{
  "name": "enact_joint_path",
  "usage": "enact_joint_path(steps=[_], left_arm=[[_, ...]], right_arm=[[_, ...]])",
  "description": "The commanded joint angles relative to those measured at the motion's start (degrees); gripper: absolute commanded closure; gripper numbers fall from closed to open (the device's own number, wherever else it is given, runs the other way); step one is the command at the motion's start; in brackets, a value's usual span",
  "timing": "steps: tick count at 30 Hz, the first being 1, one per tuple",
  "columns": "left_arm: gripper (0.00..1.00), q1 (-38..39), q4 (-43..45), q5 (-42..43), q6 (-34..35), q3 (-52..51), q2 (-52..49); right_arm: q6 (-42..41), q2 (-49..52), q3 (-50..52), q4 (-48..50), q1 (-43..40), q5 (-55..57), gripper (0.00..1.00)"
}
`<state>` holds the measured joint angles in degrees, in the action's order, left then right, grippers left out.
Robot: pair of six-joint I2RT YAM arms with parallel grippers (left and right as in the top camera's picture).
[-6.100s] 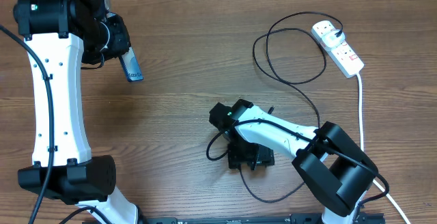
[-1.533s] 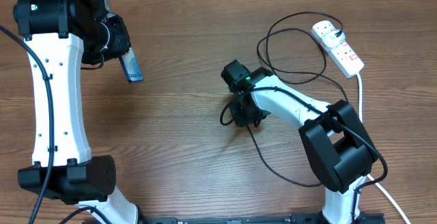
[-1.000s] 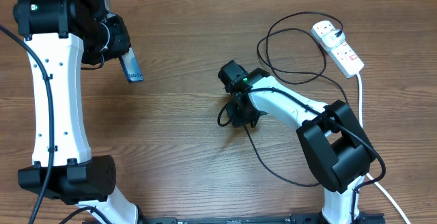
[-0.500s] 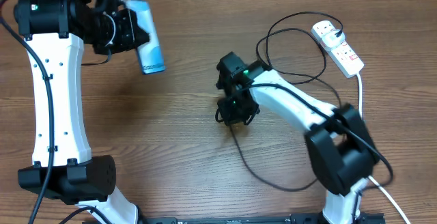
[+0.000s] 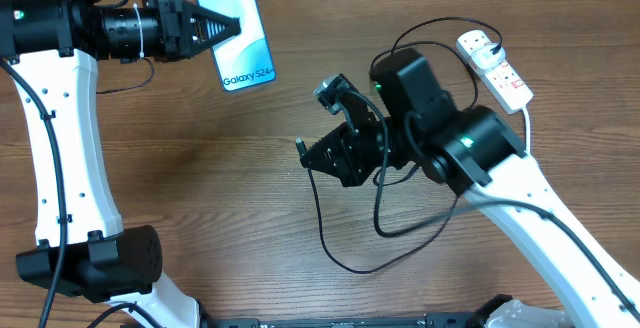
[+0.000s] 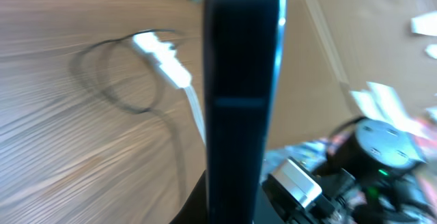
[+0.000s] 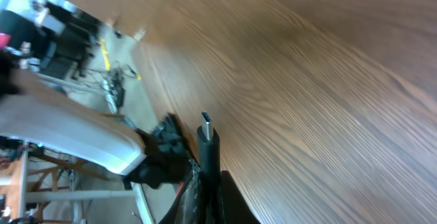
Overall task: Plug charger to phone and switch on socket
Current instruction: 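Align the upright connector under the phone's bottom port with the right gripper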
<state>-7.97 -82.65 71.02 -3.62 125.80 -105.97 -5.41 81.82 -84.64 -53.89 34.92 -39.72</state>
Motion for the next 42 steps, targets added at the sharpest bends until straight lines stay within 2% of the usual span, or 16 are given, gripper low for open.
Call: enact_joint_path(steps=[1,6,13,21,29,42], left_arm=[[0.96,0.2,0.4,14.9,-4.1,1.4,0.6],[0.96,0.2,0.4,19.6,-5.4,1.4,0.6],[0.96,0.3,0.1,19.6,-5.3,1.4,0.6],[0.96,2.1,0.0,19.5,-5.4,1.4,0.6],[0.96,4.1,-1.3,14.4,-5.2,1.4,0.6],[0.96,4.2,-2.8,13.8,-5.2,1.4,0.6]], right_arm=[[-2.9,-1.4,-1.0,2.4,0.2,-3.8,0.96],[-7.7,-1.3,-1.0,8.5,0.2,-6.6,0.96],[-13.3,-1.3,-1.0,16.3,0.0,-6.7,0.96],[-14.1,-0.7,-1.0,17.4,0.1,-6.8,0.96],[-14.1,-0.5,-1.0,19.2,0.0,-9.2,0.96],[-14.1,-0.5,-1.0,19.7,-2.6,-9.5,0.96]])
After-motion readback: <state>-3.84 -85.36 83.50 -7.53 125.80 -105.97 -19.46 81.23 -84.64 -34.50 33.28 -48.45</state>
